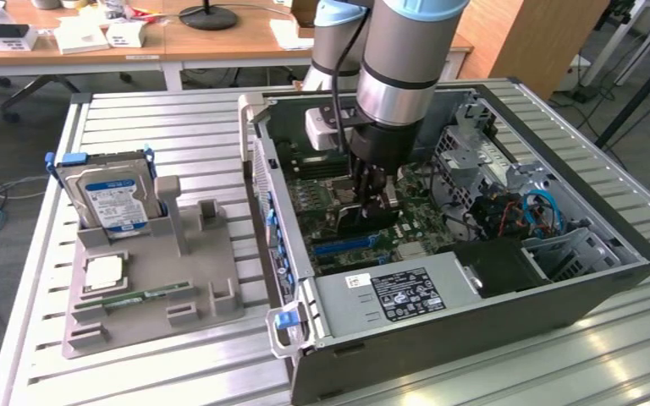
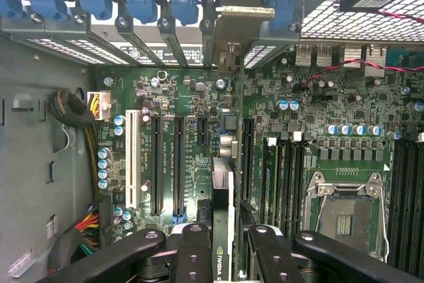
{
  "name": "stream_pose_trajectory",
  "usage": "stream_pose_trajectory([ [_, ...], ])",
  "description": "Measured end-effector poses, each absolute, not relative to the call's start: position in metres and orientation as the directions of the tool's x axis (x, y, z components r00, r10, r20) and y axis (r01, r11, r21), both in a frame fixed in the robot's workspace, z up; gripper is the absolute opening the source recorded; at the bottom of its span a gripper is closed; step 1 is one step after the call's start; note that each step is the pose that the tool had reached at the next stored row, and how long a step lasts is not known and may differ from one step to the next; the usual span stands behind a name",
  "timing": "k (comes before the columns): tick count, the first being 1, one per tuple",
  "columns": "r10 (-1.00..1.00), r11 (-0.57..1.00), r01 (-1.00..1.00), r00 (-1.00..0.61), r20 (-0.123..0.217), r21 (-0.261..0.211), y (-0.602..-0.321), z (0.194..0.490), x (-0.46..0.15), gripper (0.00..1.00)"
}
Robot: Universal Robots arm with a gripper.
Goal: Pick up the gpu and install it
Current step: 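Insert the gpu into the slot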
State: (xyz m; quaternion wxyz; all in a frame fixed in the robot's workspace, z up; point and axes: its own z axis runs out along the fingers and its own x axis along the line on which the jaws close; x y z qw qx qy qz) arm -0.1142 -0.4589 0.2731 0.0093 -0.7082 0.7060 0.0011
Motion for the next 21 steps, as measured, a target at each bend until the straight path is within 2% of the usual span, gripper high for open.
stream_pose_trajectory([
  [21, -1.000, -0.003, -1.000, 0.003, -0.015, -0.006, -0.4591, 0.2728, -0.1128, 0.26],
])
